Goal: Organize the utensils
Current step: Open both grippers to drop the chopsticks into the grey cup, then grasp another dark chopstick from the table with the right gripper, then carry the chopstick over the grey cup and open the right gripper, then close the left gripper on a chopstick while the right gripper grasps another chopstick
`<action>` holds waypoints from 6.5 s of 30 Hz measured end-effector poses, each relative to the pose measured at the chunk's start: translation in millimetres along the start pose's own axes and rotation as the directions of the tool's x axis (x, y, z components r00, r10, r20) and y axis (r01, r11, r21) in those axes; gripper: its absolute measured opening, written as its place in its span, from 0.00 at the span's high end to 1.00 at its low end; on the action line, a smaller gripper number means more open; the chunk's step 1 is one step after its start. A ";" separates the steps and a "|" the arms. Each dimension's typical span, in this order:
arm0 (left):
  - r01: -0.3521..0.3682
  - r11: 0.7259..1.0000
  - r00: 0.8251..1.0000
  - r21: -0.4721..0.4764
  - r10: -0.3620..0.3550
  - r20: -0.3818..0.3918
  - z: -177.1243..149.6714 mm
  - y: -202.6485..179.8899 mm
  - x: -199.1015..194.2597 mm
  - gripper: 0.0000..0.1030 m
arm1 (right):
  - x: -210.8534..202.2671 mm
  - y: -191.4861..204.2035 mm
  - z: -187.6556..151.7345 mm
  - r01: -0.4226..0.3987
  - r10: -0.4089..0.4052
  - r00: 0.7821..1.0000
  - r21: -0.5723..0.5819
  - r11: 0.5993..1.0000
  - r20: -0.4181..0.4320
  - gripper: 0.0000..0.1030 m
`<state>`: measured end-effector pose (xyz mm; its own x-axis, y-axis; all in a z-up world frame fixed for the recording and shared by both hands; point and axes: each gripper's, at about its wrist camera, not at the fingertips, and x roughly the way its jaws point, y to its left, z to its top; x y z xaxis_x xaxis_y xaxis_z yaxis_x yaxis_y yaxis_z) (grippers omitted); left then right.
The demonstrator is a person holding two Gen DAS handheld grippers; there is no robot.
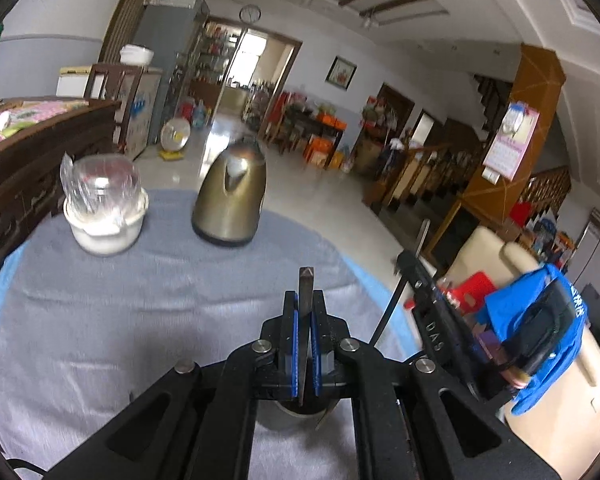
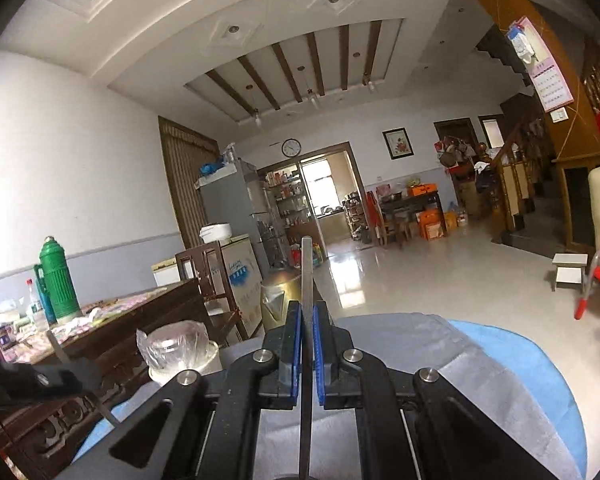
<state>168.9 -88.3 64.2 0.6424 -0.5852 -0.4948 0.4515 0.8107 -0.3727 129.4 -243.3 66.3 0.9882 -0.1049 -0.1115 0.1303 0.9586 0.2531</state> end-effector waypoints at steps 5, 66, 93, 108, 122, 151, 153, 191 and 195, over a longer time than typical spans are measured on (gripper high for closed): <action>-0.020 1.000 0.999 -0.003 0.020 -0.046 -15.1 -2.8 6.0 0.94 | -6.4 -11.0 -7.5 -0.005 0.006 1.000 0.033 0.999 -0.023 0.94; -0.301 0.949 0.904 -0.093 0.253 -0.344 -131.4 131.8 -27.5 0.46 | 153.8 -165.5 -117.4 0.402 -0.109 0.587 0.172 0.900 -0.802 0.76; -0.278 0.958 0.913 -0.073 0.240 -0.331 -130.8 101.4 -39.6 0.46 | -31.5 -104.9 9.7 -0.030 0.063 0.979 0.170 0.985 -0.195 0.94; -0.306 0.947 0.912 -0.101 0.261 -0.317 -136.9 106.5 -62.7 0.46 | -55.2 1.3 54.7 -0.008 0.010 0.990 -0.011 1.000 0.143 0.94; -0.359 0.922 0.902 -0.147 0.303 -0.307 -141.6 136.4 -81.8 0.46 | -41.1 2.3 8.5 -0.062 0.060 0.993 -0.017 0.998 -0.101 0.92; -0.358 0.924 0.861 -0.131 0.273 -0.430 -177.7 138.0 -53.8 0.46 | -71.9 23.6 -150.8 -0.252 0.294 0.713 0.158 0.955 -0.637 0.71; -0.351 0.926 0.859 -0.138 0.260 -0.440 -179.7 140.0 -50.1 0.46 | -60.3 29.4 -165.4 -0.249 0.291 0.674 0.162 0.955 -0.680 0.71; -0.228 0.952 0.858 -0.203 0.098 -0.503 -180.2 167.0 -9.6 0.94 | -19.5 45.9 -205.7 -0.104 0.106 0.550 0.058 0.993 -0.829 0.92; -0.228 0.945 0.861 -0.235 0.082 -0.503 -186.5 172.4 -20.5 0.94 | -23.1 28.1 -203.1 -0.027 0.112 0.545 0.116 0.993 -0.831 0.92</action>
<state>118.1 60.5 -136.3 0.2788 -0.4449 -0.8511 0.1347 0.8956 -0.4240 93.9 -160.1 -119.3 0.4860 0.2698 -0.8313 0.1123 0.9240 0.3656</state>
